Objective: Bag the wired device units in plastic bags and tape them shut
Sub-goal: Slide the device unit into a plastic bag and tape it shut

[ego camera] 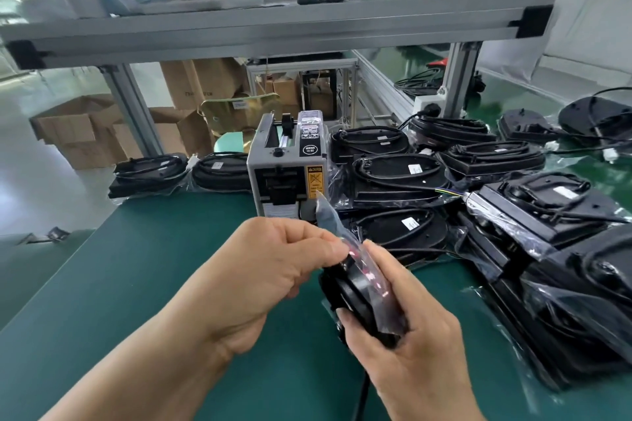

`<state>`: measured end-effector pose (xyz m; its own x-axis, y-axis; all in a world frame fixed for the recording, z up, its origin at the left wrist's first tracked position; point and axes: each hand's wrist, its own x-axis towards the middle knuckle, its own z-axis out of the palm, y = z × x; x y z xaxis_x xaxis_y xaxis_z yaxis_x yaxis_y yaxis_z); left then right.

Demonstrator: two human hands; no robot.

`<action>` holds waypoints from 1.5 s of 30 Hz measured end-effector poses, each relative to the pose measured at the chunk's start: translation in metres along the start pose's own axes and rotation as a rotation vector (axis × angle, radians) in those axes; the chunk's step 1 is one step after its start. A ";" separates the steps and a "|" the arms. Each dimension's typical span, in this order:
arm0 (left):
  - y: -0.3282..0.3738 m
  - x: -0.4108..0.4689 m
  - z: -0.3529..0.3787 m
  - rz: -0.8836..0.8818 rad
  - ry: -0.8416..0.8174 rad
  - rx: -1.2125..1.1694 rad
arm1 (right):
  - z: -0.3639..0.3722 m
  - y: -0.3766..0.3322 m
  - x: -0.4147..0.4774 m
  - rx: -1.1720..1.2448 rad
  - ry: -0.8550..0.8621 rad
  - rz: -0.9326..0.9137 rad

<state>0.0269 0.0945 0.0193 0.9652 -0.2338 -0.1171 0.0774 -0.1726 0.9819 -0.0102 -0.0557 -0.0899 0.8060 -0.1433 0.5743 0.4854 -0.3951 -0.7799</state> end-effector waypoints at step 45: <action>-0.011 0.006 0.006 0.102 0.049 -0.012 | 0.002 0.005 -0.002 0.082 -0.008 0.035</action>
<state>0.0300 0.0890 0.0064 0.9793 -0.2024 -0.0091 -0.0194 -0.1386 0.9902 -0.0088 -0.0552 -0.0955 0.8255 -0.1481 0.5446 0.4829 -0.3142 -0.8174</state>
